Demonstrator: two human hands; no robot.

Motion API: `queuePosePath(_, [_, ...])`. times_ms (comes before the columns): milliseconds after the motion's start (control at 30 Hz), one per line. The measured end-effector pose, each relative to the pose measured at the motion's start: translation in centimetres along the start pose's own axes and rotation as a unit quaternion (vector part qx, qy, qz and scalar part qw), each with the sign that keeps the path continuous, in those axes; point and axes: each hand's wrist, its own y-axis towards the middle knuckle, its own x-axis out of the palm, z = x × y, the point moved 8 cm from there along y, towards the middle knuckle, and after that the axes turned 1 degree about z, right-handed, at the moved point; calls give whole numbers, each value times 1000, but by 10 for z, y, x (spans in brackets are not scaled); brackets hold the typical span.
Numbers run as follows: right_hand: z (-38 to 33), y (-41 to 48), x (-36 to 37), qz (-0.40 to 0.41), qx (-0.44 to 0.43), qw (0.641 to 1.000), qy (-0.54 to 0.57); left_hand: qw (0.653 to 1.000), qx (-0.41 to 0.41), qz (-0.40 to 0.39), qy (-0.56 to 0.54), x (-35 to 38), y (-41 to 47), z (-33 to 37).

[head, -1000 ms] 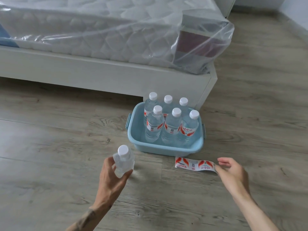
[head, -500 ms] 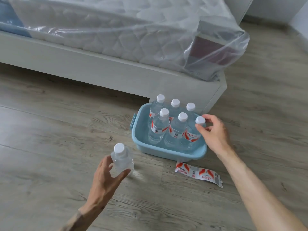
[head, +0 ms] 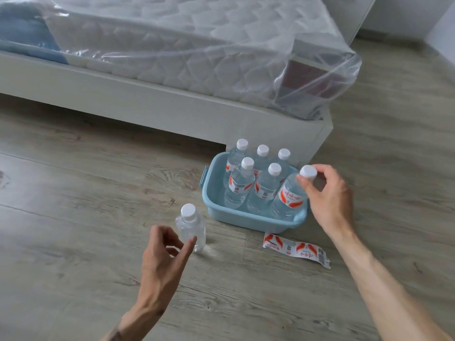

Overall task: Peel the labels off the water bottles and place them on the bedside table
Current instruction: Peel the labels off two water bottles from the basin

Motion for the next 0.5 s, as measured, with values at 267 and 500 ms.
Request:
queuePosePath(267, [-120, -16, -79, 36, -116, 990, 70, 982, 133, -123, -44, 54, -8, 119])
queuePosePath(500, [-173, -42, -96, 16, -112, 982, 149, 978, 164, -118, -59, 72, -15, 190])
